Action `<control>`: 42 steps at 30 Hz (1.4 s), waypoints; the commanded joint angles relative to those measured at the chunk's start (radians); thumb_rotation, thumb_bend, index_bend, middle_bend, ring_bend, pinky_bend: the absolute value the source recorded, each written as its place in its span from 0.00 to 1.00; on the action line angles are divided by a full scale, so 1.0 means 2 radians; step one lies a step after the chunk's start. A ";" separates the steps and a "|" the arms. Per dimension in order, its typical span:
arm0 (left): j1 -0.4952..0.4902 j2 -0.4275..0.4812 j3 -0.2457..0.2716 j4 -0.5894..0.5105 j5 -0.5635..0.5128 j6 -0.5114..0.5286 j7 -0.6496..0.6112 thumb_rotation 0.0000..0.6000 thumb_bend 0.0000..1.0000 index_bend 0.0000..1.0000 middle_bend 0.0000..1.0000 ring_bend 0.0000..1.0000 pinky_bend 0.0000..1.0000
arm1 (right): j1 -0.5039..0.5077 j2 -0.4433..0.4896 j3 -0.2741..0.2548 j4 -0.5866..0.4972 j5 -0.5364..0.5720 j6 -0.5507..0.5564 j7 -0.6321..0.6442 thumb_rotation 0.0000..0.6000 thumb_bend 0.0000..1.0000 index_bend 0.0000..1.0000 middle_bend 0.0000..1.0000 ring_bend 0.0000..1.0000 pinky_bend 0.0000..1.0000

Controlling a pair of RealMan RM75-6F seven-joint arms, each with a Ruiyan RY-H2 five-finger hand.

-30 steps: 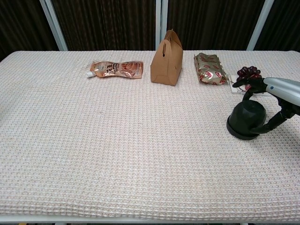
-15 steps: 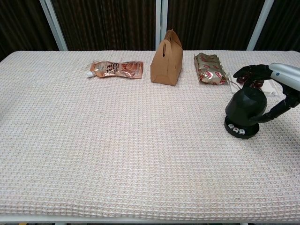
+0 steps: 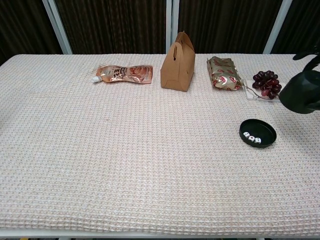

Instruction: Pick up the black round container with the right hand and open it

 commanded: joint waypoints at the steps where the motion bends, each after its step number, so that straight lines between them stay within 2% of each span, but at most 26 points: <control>1: 0.000 -0.001 0.000 0.001 0.000 -0.001 0.001 1.00 0.02 0.13 0.07 0.00 0.22 | -0.007 0.002 -0.008 0.013 0.010 -0.014 0.003 1.00 0.08 0.19 0.41 0.03 0.00; 5: -0.001 0.000 0.000 0.000 0.002 0.001 0.002 1.00 0.02 0.13 0.07 0.00 0.22 | -0.010 -0.011 -0.016 0.037 0.021 -0.031 0.000 1.00 0.08 0.19 0.40 0.03 0.00; 8: 0.000 0.002 0.000 -0.002 0.001 0.002 0.003 1.00 0.02 0.13 0.07 0.00 0.22 | -0.008 -0.015 -0.018 0.045 0.028 -0.048 -0.008 1.00 0.06 0.16 0.35 0.02 0.00; 13: 0.000 0.002 -0.001 -0.004 0.000 0.002 0.004 1.00 0.02 0.13 0.07 0.00 0.22 | -0.003 -0.003 -0.015 0.033 0.029 -0.064 0.004 1.00 0.00 0.01 0.08 0.00 0.00; 16: 0.000 0.002 -0.001 -0.006 0.001 0.003 0.006 1.00 0.02 0.13 0.07 0.00 0.22 | -0.005 0.005 -0.012 0.022 0.020 -0.053 0.016 1.00 0.00 0.00 0.02 0.00 0.00; 22: -0.001 0.007 -0.003 -0.016 0.002 0.006 0.013 1.00 0.02 0.13 0.07 0.00 0.22 | -0.016 0.037 -0.010 -0.019 -0.017 -0.011 0.041 1.00 0.00 0.00 0.01 0.00 0.00; 25: -0.001 0.010 -0.004 -0.020 0.001 0.007 0.016 1.00 0.02 0.13 0.07 0.00 0.22 | -0.020 0.067 -0.023 -0.042 -0.056 0.010 0.024 1.00 0.00 0.00 0.01 0.00 0.00; 29: 0.000 0.011 -0.004 -0.021 -0.001 0.006 0.016 1.00 0.02 0.13 0.07 0.00 0.22 | -0.041 0.085 -0.044 -0.059 -0.099 0.058 -0.046 1.00 0.00 0.00 0.00 0.00 0.00; 32: 0.000 0.010 -0.005 -0.019 -0.002 0.007 0.014 1.00 0.02 0.13 0.07 0.00 0.22 | -0.063 0.084 -0.054 -0.066 -0.104 0.085 -0.103 1.00 0.00 0.00 0.00 0.00 0.00; 35: 0.001 0.010 -0.005 -0.017 0.000 0.010 0.012 1.00 0.02 0.13 0.07 0.00 0.22 | -0.080 0.080 -0.057 -0.067 -0.104 0.109 -0.125 1.00 0.00 0.00 0.00 0.00 0.00; 42: 0.003 0.008 -0.007 -0.014 0.001 0.017 0.011 1.00 0.02 0.13 0.07 0.00 0.22 | -0.093 0.077 -0.064 -0.052 -0.105 0.114 -0.100 1.00 0.00 0.00 0.00 0.00 0.00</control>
